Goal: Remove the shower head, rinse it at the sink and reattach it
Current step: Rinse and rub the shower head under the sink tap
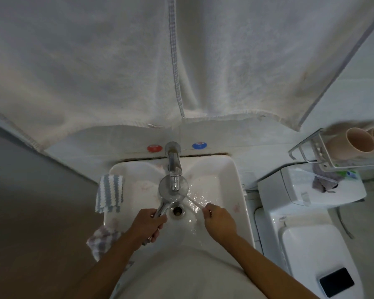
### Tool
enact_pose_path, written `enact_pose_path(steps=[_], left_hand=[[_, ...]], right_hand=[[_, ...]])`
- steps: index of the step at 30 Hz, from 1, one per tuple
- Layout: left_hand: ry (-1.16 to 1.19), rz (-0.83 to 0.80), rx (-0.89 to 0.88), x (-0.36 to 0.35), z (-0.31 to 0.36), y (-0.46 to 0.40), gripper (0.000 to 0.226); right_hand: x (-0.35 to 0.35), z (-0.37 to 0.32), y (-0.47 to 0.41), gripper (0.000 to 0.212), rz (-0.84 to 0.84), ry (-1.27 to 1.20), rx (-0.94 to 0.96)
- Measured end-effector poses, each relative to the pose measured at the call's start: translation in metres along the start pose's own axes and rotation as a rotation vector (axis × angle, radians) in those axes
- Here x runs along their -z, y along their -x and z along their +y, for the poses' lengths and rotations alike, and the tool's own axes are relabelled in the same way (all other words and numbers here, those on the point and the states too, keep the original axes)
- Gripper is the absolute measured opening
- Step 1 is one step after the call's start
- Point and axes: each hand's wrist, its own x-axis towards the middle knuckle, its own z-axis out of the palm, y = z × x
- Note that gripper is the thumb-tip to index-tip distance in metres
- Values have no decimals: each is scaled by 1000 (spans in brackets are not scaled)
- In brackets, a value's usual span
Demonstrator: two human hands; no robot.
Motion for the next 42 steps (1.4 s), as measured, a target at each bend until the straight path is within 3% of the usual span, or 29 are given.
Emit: enact_pose_path(steps=[4, 9, 13, 18, 22, 26, 31, 35, 40, 42], left_hand=[[-1, 11, 37, -3, 0, 3, 30], [11, 12, 45, -4, 0, 5, 27], [37, 9, 45, -5, -5, 3, 27], [56, -5, 58, -7, -8, 3, 26], [76, -16, 44, -6, -10, 4, 26], [93, -9, 48, -7, -10, 6, 25], [92, 0, 57, -9, -11, 6, 25], [95, -3, 61, -10, -13, 7, 25], [113, -10, 47, -9, -16, 7, 26], [103, -8, 48, -9, -18, 7, 25]], right_hand=[[-3, -4, 7, 26, -139, -58, 52], [0, 0, 0, 29, 8, -29, -24], [-5, -2, 5, 30, -98, -106, 14], [0, 3, 0, 28, 11, -63, -30], [-6, 0, 5, 27, -87, -88, 22], [0, 2, 0, 29, 9, -68, -33], [-5, -2, 8, 26, -114, -98, 29], [2, 0, 0, 27, -2, -48, -21], [-3, -2, 8, 27, -131, -110, 27], [0, -1, 5, 28, -71, -91, -7]])
